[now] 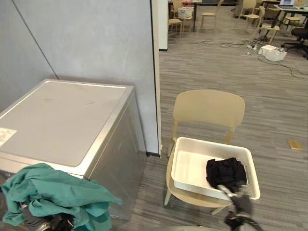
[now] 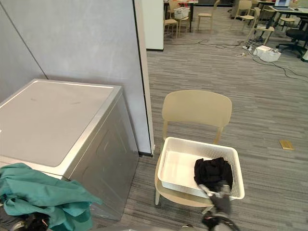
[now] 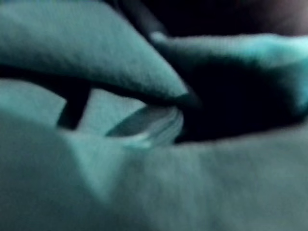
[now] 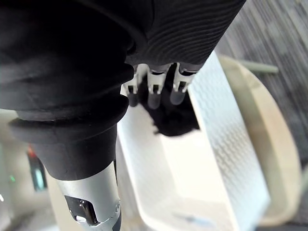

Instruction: Pick up the laundry basket with both hands and put the clothes into the washing machine.

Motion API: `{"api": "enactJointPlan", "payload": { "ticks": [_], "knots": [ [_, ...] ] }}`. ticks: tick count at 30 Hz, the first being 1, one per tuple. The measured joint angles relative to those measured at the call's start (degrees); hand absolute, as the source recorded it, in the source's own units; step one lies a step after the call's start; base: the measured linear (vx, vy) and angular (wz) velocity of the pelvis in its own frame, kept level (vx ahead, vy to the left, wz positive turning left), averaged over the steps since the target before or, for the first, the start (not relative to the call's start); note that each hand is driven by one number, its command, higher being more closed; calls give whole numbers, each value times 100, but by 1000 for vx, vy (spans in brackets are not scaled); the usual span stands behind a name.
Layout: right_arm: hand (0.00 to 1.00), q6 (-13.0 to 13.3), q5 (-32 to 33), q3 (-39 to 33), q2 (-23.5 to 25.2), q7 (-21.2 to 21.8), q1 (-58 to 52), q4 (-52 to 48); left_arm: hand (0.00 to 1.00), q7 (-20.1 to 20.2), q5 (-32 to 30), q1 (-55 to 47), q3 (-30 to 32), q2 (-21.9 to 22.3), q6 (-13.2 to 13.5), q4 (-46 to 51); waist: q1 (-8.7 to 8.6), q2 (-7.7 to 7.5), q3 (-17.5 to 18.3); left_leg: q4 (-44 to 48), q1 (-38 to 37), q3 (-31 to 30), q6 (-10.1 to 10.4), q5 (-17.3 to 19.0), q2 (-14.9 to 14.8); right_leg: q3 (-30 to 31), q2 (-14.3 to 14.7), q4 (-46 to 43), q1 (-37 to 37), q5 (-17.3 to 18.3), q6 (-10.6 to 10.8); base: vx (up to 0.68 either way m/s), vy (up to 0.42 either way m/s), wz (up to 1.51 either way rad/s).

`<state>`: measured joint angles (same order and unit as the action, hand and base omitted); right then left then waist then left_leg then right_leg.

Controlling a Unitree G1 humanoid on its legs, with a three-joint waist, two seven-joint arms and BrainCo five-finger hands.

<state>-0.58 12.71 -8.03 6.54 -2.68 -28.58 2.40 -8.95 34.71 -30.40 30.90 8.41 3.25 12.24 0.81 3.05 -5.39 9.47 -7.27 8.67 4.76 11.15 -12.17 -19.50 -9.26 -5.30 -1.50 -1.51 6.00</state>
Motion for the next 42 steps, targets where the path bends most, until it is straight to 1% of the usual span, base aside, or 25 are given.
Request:
{"api": "enactJointPlan", "payload": {
  "ticks": [4, 6, 8, 9, 10, 12, 15, 16, 17, 18, 19, 20, 21, 23, 24, 26, 29, 30, 32, 33, 35, 36, 37, 40, 42],
  "knots": [
    [0, 8, -232, 734, -300, 171, 729, 408, 100, 144, 63, 54, -840, -71, -29, -18, 66, -58, -373, 712, 850, -336, -174, -113, 108, -397, -367, -850, 523, 320, -44, -92, -23, 70],
    [0, 10, -398, 763, -355, 159, 1073, 532, 100, 162, 62, 225, -1161, -169, -32, -148, 144, -132, -470, 1512, 1500, -80, -494, -292, 78, -583, -538, -1149, 740, 463, -102, -91, -43, 73],
    [0, 11, -452, 750, -444, 144, 1244, 578, 100, 231, 62, 329, -1422, -218, -35, -261, 275, -34, -656, 1768, 1690, -8, -783, -475, -5, -850, -577, -1292, 640, 636, -179, -113, -91, 74],
    [0, 8, -509, 672, -421, 136, 1206, 673, 100, 277, 61, 388, -1558, -236, -43, -359, 292, -138, -707, 1477, 1516, -49, -684, -519, -7, -1169, -791, -1296, 508, 691, -270, -92, -95, 81],
    [0, 8, -546, 661, -411, 136, 1182, 698, 100, 287, 60, 397, -1602, -246, -46, -366, 290, -114, -714, 1842, 1518, 32, -626, -383, -150, -1312, -794, -1337, 433, 686, -277, -78, -107, 94],
    [0, 10, -612, 425, -457, 18, 1061, 706, 100, 288, 62, 432, -1845, -267, -47, -393, 112, -64, -684, 2577, 1187, 340, -626, -255, -926, -1841, -819, -1399, 151, 721, -330, -20, -94, 98],
    [0, 10, -628, 167, -467, -22, 1065, 708, 100, 292, 60, 552, -2083, -312, -49, -487, -26, -30, -638, 2432, 899, 394, -600, -271, -1412, -2109, -979, -1576, 210, 699, -295, -25, 100, 74],
    [0, 10, -633, 27, -493, -64, 1069, 735, 100, 300, 60, 701, -2240, -345, -60, -679, -32, 36, -546, 2110, 736, 305, -430, -382, -1477, -2196, -1084, -1674, 358, 629, -204, -42, 290, 65],
    [0, 2, -631, -90, -558, -93, 1084, 828, 100, 312, 54, 805, -2391, -365, -66, -857, -45, 162, -395, 1594, 624, 80, -49, -632, -1437, -2302, -1137, -1694, 541, 470, -147, -71, 450, 70],
    [0, -8, -629, -171, -568, -105, 1158, 916, 100, 327, 50, 851, -2440, -377, -83, -926, -72, 233, -327, 1189, 520, 43, 424, -397, -1320, -2347, -1199, -1711, 654, 314, -56, -73, 427, 57],
    [0, -28, -627, -229, -562, -109, 1241, 989, 100, 329, 50, 940, -2438, -389, -85, -997, -102, 177, -336, 1044, 510, 9, 628, -260, -1202, -2371, -1299, -1693, 699, 183, -31, -116, 473, 46],
    [0, -108, -613, -313, -480, -118, 1352, 1099, 100, 320, 50, 1028, -2385, -401, -86, -1085, -117, -42, -356, 898, 518, 11, 899, -62, -923, -2324, -1519, -1511, 737, -143, -6, -164, 469, 25],
    [0, -110, -597, -313, -305, -139, 1396, 1070, 100, 300, 50, 1026, -2334, -417, -83, -1094, -61, -243, -372, 846, 447, 129, 971, 77, -673, -2224, -1671, -1253, 720, -502, -21, -189, 475, 5],
    [0, -114, -573, -144, -307, -162, 1391, 1074, 100, 265, 10, 947, -2313, -489, -80, -1096, 32, -429, -310, 857, 376, 313, 898, 159, -426, -2052, -1784, -894, 685, -1037, -164, -239, 440, -21],
    [0, -103, -548, -101, -303, -210, 1393, 1019, 100, 265, -69, 892, -2294, -588, -57, -1096, 87, -527, -246, 827, 313, 464, 769, 226, -286, -1873, -1786, -610, 672, -1529, -338, -279, 398, -33],
    [0, -81, -478, -99, -301, -239, 1381, 1013, 100, 265, -183, 894, -2262, -700, -51, -1096, 170, -597, -208, 743, 201, 713, 661, 284, -185, -1790, -1784, -407, 707, -1810, -565, -248, 227, -48],
    [0, -97, -432, -107, -268, -284, 1161, 1012, 100, 265, -335, 911, -2238, -688, -51, -1096, 122, -686, -151, 756, 122, 904, 545, 344, -99, -1577, -1739, -338, 759, -1859, -565, -146, 85, -37],
    [0, -122, -432, -112, -261, -339, 1006, 1013, 100, 270, -395, 917, -2272, -559, -50, -1105, 119, -533, -144, 665, 123, 977, 466, 322, -196, -1123, -1496, -382, 876, -1850, -444, -94, 28, -30],
    [0, -183, -432, -98, -254, -335, 948, 1017, 100, 268, -395, 917, -2303, -498, -50, -1131, 32, -464, -163, 644, 100, 977, 527, 240, -329, -629, -1260, -1504, 1155, -672, -168, -57, -27, -15],
    [0, -201, -428, -80, -243, -325, 881, 1016, 100, 273, -395, 922, -2421, -497, -53, -1191, 3, -462, -154, 604, 79, 942, 567, 194, -434, -158, -896, -2199, 1254, 232, -42, -30, -145, -2],
    [0, -200, -426, -24, -235, -314, 811, 1016, 100, 283, -397, 916, -2689, -477, -75, -1321, -4, -519, -101, 527, 57, 908, 602, 178, -504, 637, -352, -2416, 1282, 1245, 98, 2, -184, -5],
    [0, -202, -425, -29, -247, -299, 820, 1031, 100, 299, -401, 940, -2754, -405, -94, -1423, 7, -485, -80, 514, 51, 867, 603, 181, -575, 716, -243, -2431, 1300, 1320, 112, 39, -229, -8],
    [0, -201, -425, -31, -250, -250, 810, 1029, 100, 353, -409, 886, -2984, -414, -195, -1579, 17, -308, 34, 352, 59, 773, 501, 81, -696, 821, 55, -2303, 1306, 1462, 118, 53, -225, -5],
    [0, -199, -422, -18, -291, -241, 751, 1027, 100, 434, -450, 943, -3350, -439, -299, -1669, -98, -152, 191, 148, 274, 629, 16, -248, -680, 975, 313, -1911, 1219, 1441, -151, 115, -199, 40],
    [0, -201, -423, 11, -313, -237, 804, 1026, 100, 508, -449, 973, -3334, -441, -291, -1646, -88, -60, 247, 94, 284, 567, 81, -344, -637, 832, 321, -1848, 1068, 1340, -258, 205, -107, 50]
  ]
}}
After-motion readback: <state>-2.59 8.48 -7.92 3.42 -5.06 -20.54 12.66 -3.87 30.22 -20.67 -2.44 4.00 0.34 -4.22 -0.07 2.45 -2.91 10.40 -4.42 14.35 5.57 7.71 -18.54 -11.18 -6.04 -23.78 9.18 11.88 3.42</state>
